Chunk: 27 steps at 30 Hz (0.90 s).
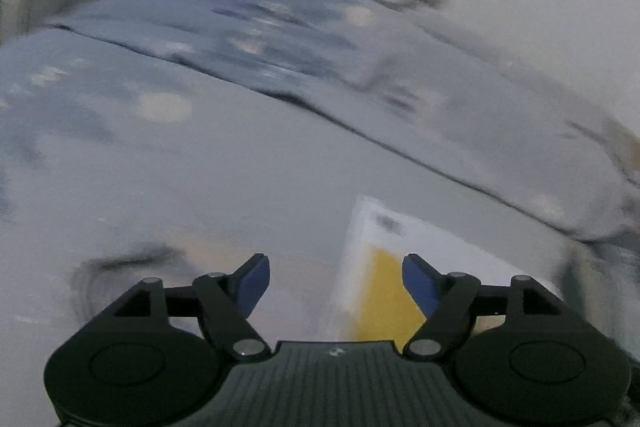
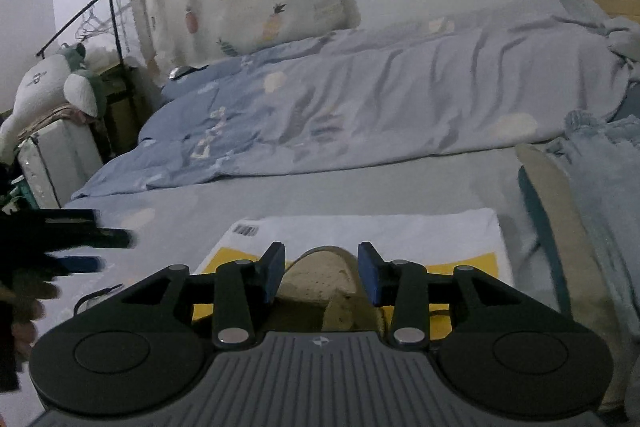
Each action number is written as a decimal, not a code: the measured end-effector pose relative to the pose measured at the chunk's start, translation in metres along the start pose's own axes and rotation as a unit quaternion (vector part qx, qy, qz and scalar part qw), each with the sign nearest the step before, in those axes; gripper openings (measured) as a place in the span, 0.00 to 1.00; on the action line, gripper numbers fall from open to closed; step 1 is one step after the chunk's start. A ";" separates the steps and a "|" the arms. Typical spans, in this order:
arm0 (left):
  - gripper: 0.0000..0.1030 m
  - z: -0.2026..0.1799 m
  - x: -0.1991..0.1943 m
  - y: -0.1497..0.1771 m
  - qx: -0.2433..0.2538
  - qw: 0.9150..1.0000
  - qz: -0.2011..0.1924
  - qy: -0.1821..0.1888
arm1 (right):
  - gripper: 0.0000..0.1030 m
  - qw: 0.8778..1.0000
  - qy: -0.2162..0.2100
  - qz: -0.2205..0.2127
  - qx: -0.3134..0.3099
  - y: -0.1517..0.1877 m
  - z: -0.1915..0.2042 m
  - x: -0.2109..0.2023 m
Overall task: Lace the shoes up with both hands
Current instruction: 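Grip the lace at the eyelets with the left gripper while the right gripper grips the tongue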
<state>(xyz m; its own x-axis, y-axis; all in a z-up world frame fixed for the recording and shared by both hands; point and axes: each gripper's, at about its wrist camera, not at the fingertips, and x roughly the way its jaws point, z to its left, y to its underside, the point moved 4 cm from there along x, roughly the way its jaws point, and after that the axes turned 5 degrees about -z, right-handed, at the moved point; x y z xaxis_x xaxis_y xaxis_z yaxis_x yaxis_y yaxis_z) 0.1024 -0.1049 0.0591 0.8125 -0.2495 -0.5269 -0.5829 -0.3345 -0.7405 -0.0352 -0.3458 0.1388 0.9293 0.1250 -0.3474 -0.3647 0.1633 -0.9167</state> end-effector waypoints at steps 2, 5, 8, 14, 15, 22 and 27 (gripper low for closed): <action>0.71 -0.013 0.009 0.010 -0.041 0.998 0.023 0.042 | 0.40 1.000 -0.001 -0.001 -0.006 0.002 0.003 -0.002; 0.70 -0.032 0.017 0.025 -0.091 0.991 0.047 0.088 | 0.40 1.000 0.008 0.000 -0.023 0.007 0.004 -0.001; 0.69 -0.044 0.019 0.039 -0.140 0.981 0.071 0.114 | 0.40 0.999 0.012 0.010 -0.035 0.013 0.006 0.001; 0.60 -0.042 0.023 0.064 -0.233 0.961 0.099 0.108 | 0.39 0.997 0.020 0.030 -0.067 0.025 0.015 0.000; 0.60 -0.040 0.024 0.065 -0.238 0.961 0.091 0.103 | 0.39 0.997 0.021 0.032 -0.071 0.027 0.016 0.000; 0.57 -0.033 0.037 0.072 -0.282 0.952 0.060 0.104 | 0.37 0.995 0.034 0.045 -0.076 0.040 0.013 0.004; 0.42 -0.033 0.049 0.082 -0.308 0.943 0.075 0.102 | 0.23 0.994 0.051 0.048 -0.082 0.044 0.013 0.008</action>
<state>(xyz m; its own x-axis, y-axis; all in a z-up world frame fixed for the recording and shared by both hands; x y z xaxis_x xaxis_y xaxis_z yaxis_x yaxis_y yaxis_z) 0.0938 -0.1745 -0.0140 0.7387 -0.4839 -0.4692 -0.6361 -0.7306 -0.2480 -0.0450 -0.3251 0.0981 0.8946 0.0306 -0.4458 -0.4458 -0.0075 -0.8951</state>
